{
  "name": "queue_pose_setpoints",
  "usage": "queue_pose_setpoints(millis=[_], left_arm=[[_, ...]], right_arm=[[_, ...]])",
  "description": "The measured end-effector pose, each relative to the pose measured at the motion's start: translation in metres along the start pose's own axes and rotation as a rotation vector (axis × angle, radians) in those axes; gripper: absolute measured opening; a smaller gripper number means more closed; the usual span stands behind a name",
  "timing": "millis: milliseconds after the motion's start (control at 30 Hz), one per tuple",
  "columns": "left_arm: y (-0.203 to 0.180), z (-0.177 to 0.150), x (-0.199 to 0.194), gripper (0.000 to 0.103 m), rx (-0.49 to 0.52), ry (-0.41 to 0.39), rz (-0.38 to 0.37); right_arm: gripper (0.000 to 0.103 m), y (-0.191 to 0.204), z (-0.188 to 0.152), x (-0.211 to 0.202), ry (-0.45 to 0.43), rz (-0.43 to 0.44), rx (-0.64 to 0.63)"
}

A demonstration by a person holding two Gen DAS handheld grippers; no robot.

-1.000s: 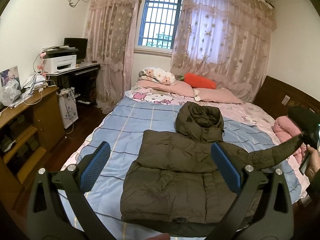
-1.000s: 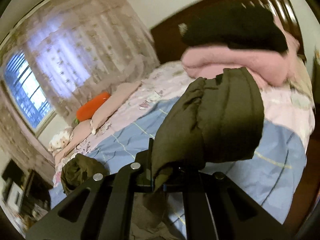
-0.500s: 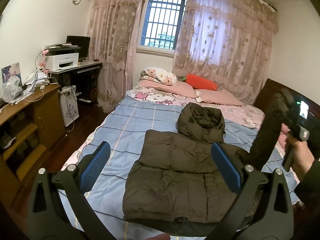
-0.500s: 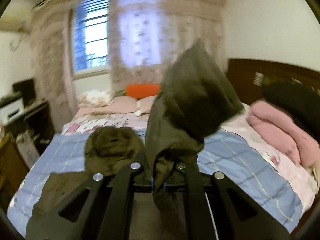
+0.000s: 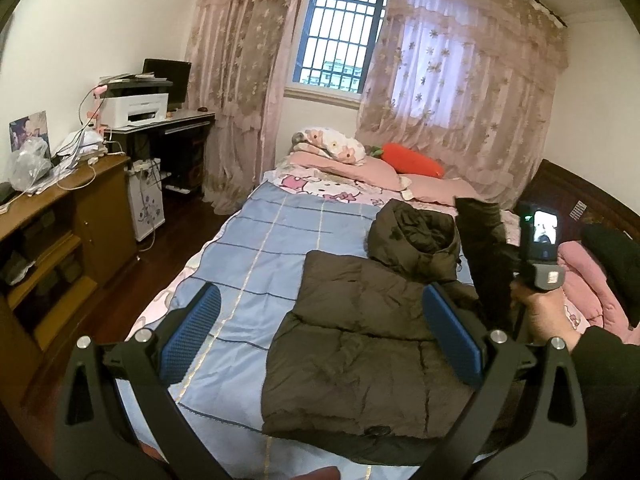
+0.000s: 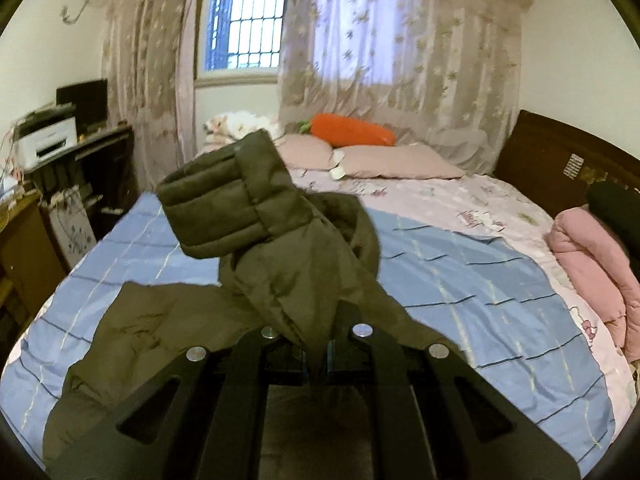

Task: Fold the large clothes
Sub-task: 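Lay the sleeve across the jacket front and open the right gripper, then withdraw the right gripper up from the jacket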

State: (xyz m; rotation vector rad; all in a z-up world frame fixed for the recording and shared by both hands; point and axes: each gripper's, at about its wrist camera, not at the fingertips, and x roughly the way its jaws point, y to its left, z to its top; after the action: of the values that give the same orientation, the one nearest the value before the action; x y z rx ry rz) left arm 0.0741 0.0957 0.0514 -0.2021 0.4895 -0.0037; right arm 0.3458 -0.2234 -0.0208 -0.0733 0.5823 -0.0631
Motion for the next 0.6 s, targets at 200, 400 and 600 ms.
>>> queue_pose_setpoints(millis=[200,400,600], left_arm=[[0.010,0.000,0.006,0.101,-0.008,0.027,0.009],[0.013,0.002,0.006,0.101,-0.009,0.032,0.007],[0.017,0.003,0.005,0.101,-0.032,0.030,0.007]], right_arm=[[0.006,0.040,-0.018,0.032,0.078,0.020,-0.031],[0.095,0.054,-0.041,0.059,0.237,0.176,0.056],[0.098,0.085,-0.041,0.019,0.205,0.381,0.026]])
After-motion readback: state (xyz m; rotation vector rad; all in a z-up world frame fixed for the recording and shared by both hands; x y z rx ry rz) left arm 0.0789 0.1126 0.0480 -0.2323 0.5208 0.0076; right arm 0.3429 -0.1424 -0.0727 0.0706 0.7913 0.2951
